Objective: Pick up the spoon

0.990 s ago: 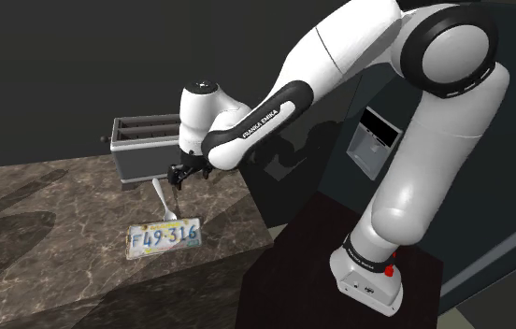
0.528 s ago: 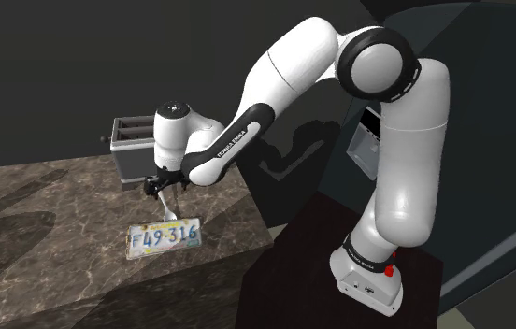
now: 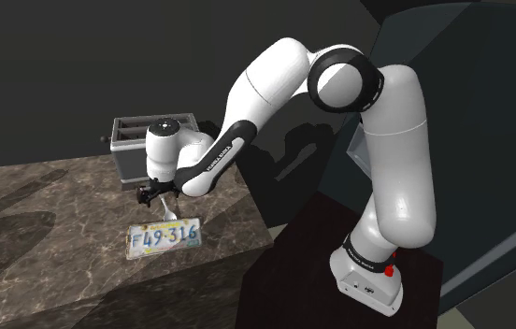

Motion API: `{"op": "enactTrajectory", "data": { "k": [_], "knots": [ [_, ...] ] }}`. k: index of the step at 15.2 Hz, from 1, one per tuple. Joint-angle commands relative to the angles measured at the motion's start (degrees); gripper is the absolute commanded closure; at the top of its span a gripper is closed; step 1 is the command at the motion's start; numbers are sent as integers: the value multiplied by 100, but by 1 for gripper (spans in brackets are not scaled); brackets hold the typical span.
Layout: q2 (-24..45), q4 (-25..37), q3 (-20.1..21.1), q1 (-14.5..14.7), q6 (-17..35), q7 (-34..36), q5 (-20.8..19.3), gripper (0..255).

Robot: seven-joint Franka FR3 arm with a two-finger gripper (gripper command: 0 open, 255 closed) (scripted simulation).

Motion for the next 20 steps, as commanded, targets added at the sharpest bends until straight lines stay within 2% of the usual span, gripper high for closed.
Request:
{"op": "enactTrajectory", "data": {
  "k": [1,4,5,14,20],
  "knots": [
    [130,46,-62,55,85,71,-69,0],
    [165,54,-81,70,114,89,-88,0],
    [163,58,-79,70,107,88,-85,255],
    [165,54,-81,70,114,89,-88,255],
    [-196,-9,111,-71,-186,-109,125,255]
  ]
}}
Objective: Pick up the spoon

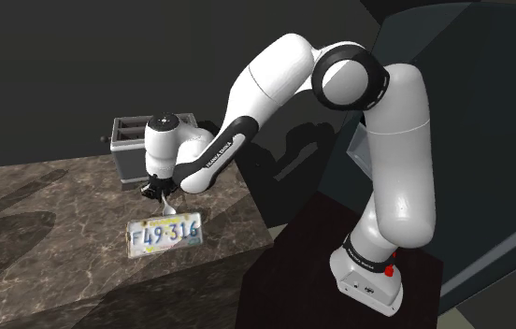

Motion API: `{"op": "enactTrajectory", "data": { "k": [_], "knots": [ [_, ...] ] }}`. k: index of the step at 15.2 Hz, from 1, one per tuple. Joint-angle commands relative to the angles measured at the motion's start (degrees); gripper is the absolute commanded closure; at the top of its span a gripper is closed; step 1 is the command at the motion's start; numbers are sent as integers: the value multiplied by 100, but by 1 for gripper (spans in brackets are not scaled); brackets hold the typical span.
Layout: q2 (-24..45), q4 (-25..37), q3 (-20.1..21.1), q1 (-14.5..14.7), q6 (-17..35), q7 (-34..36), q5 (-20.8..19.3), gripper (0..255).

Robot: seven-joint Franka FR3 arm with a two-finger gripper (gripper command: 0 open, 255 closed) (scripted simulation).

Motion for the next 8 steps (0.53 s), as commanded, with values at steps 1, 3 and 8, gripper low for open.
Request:
{"op": "enactTrajectory", "data": {
  "k": [1,3,8],
  "knots": [
    [-109,-1,62,-35,-109,-59,73,255],
    [-224,-10,121,-77,-213,-127,149,255],
    [-500,-9,259,-175,-480,-296,343,255]
  ]
}}
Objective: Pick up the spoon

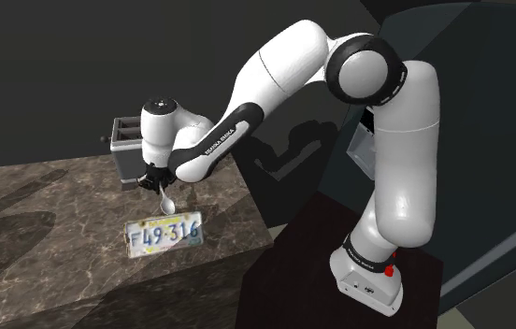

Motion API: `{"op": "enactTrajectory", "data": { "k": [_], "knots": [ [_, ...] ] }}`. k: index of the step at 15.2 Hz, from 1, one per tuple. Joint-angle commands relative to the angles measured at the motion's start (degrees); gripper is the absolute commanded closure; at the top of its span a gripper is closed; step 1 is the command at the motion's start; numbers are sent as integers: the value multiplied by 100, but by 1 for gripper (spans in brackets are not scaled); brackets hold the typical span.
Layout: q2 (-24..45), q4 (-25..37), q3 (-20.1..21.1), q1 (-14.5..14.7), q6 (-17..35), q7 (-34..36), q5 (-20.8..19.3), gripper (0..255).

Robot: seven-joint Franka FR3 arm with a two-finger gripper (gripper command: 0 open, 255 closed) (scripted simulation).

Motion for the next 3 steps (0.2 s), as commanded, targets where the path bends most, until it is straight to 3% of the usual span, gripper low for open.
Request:
{"op": "enactTrajectory", "data": {
  "k": [1,3],
  "knots": [
    [-112,8,55,-43,-115,-78,84,255],
    [-120,8,59,-45,-123,-83,91,255]
  ]
}}
